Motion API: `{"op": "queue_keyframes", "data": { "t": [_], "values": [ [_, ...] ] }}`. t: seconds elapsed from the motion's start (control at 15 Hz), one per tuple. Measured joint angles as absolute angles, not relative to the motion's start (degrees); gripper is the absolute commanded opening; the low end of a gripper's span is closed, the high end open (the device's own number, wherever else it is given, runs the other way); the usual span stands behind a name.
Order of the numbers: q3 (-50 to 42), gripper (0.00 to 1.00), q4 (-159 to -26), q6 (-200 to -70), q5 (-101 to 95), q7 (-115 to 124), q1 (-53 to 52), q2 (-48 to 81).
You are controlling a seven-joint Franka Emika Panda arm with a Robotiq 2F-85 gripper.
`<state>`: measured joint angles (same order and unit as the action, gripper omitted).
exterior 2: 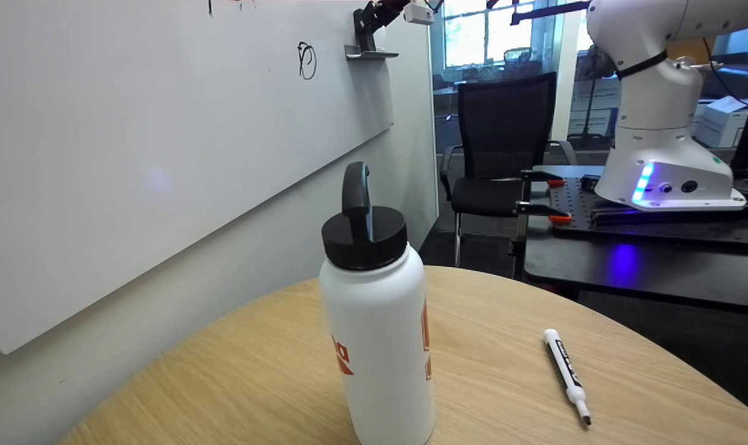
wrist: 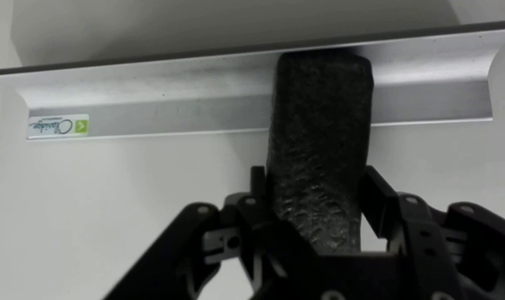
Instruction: Get the eraser, wipe the white board with it and put it on the table.
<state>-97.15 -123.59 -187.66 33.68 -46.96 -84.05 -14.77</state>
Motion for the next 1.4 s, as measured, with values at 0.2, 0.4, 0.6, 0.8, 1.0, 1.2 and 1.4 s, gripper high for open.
{"op": "queue_keyframes", "data": {
  "t": [0.2, 0.4, 0.6, 0.8, 1.0, 1.2, 1.4],
  "values": [
    [-98.8, 0.29, -123.2, -187.7, 33.7, -47.0, -85.7, -14.8],
    [-98.7, 0.29, -123.1, -187.7, 33.7, -47.0, -85.6, -14.6],
    [-93.2, 0.29, -123.4, -187.0, 30.3, -44.8, -80.2, -13.9],
    [-81.9, 0.29, -124.9, -185.1, 20.3, -37.9, -68.3, -13.3],
    [-69.6, 0.29, -127.6, -184.4, 7.9, -30.1, -54.9, -13.2],
    [-56.7, 0.29, -131.1, -184.3, -1.7, -25.6, -41.3, -13.6],
    [-51.1, 0.54, -133.1, -184.3, -4.0, -25.3, -35.5, -14.7]
  ]
}}
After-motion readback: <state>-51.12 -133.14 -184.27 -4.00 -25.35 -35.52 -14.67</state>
